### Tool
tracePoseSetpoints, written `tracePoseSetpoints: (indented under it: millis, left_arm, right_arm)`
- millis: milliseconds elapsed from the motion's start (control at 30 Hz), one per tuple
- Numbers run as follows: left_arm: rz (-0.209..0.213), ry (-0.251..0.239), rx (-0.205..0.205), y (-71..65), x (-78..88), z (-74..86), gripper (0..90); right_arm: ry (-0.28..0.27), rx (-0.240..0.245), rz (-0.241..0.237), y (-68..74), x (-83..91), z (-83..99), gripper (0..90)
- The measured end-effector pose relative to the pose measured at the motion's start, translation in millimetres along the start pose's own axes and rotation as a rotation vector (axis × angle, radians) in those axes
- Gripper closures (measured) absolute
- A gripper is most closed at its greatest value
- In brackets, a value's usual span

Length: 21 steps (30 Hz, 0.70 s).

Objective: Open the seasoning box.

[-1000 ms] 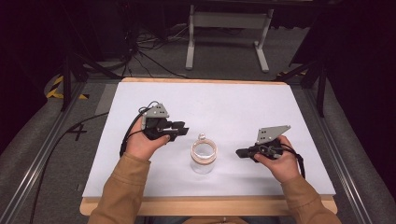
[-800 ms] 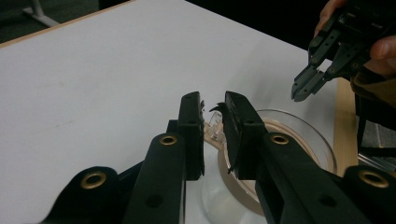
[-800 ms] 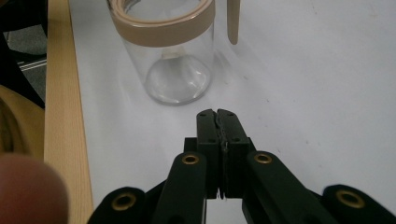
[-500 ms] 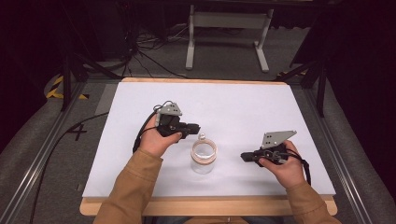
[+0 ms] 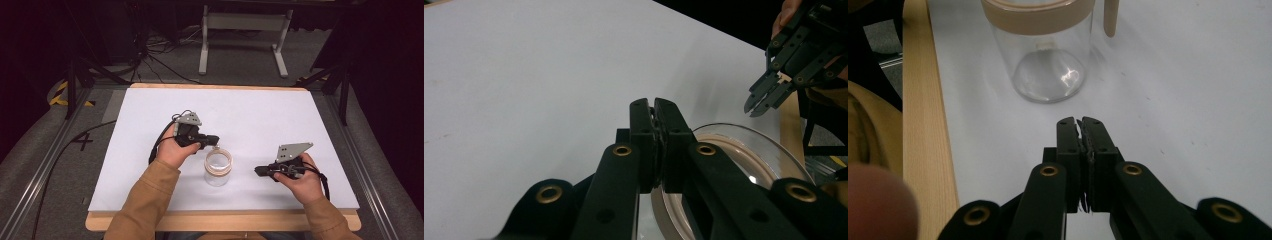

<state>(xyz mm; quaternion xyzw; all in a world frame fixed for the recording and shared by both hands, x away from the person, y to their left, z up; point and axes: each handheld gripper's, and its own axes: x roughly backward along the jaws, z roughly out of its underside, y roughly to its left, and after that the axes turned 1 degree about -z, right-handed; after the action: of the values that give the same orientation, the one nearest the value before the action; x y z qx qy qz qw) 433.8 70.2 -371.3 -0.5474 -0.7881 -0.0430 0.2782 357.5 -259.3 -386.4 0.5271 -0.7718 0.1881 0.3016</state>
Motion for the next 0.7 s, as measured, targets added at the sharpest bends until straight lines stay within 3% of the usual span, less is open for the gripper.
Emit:
tracePoseSetpoints:
  millis: [333,700]
  left_arm:
    - [-0.025,0.008,-0.013,0.2,-0.4,0.1,89.5]
    - [-0.023,0.005,-0.005,1.0,-1.0,0.8,89.5]
  right_arm:
    - [-0.018,0.016,-0.007,4.6,0.2,-4.9,88.0]
    - [-0.070,0.059,-0.045,18.8,-13.8,-19.0,89.9]
